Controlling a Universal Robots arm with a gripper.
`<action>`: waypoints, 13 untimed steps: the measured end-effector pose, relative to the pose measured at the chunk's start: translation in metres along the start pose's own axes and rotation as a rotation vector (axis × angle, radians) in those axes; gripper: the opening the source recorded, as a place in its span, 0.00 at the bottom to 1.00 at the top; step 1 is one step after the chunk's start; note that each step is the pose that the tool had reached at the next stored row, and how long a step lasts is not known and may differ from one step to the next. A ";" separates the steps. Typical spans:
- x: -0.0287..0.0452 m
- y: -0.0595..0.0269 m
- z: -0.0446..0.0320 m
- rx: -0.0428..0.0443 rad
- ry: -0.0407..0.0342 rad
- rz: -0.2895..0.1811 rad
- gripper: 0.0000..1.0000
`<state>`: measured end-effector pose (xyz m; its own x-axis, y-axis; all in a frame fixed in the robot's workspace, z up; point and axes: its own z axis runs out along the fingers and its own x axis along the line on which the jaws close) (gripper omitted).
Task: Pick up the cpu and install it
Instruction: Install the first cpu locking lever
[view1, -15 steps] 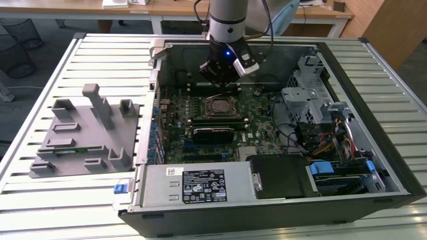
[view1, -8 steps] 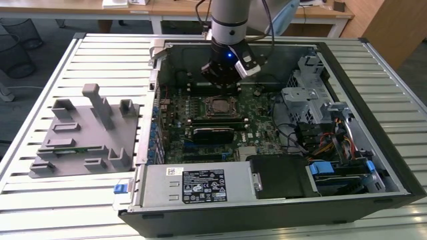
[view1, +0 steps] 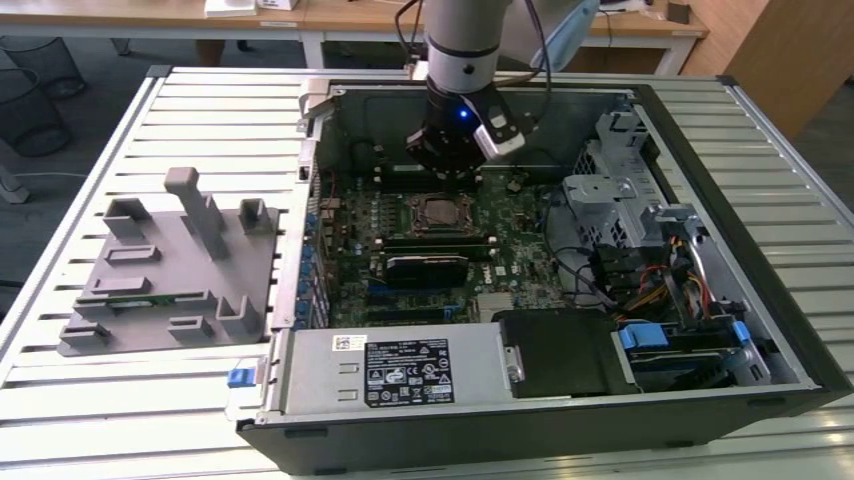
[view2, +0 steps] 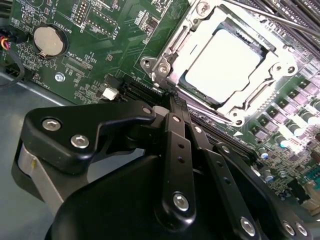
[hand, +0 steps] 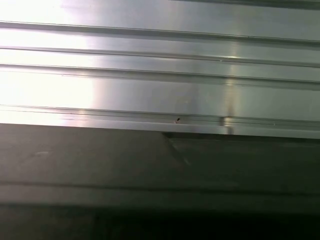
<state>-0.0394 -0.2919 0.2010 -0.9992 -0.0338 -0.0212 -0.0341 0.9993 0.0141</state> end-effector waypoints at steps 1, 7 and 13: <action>0.0000 0.0000 0.0005 -0.0001 0.0002 0.000 0.11; 0.0000 -0.0001 0.0013 0.0001 0.0007 0.000 0.11; -0.0001 0.0000 -0.0007 0.0022 0.0005 0.000 0.11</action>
<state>-0.0393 -0.2919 0.2017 -0.9992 -0.0338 -0.0207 -0.0341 0.9993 0.0119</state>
